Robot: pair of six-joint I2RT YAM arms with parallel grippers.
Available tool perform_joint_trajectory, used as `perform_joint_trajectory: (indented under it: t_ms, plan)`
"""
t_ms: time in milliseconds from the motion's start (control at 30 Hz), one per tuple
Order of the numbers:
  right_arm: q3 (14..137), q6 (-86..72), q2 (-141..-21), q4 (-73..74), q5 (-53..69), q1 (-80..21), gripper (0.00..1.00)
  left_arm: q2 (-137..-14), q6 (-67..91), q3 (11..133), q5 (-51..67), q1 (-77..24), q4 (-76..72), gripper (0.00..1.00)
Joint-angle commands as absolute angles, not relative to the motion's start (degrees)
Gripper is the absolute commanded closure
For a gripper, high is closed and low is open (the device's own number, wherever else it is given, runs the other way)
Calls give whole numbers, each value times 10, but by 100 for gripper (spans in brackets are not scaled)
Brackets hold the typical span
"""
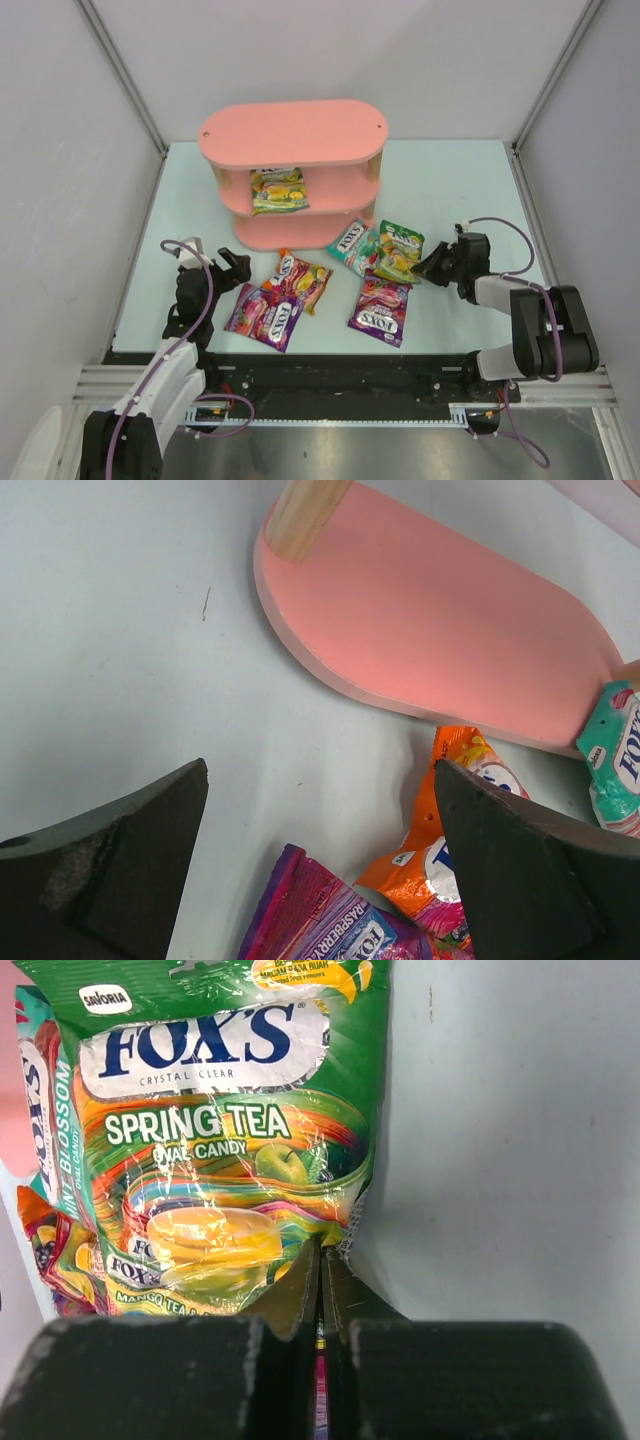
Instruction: Place and organize the candy bags onto the shelf
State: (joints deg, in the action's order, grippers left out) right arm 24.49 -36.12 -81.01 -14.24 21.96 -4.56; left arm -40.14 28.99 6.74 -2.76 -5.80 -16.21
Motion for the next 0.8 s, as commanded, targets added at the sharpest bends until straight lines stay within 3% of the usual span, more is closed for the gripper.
perform_joint_trajectory:
  t_ms: [0, 200, 267, 767]
  plan:
    - [241, -357, -741, -114, 216, -49, 100, -400, 295, 76, -25, -54, -178, 0]
    - [283, -317, -520, 12, 146, -73, 100, -401, 295, 76, -24, -52, -180, 0]
    - [313, -287, -495, 51, 132, -97, 100, -402, 295, 76, -24, -53, -179, 0]
    - [509, -172, -540, 160, 177, -300, 100, -403, 295, 76, -25, -52, -178, 0]
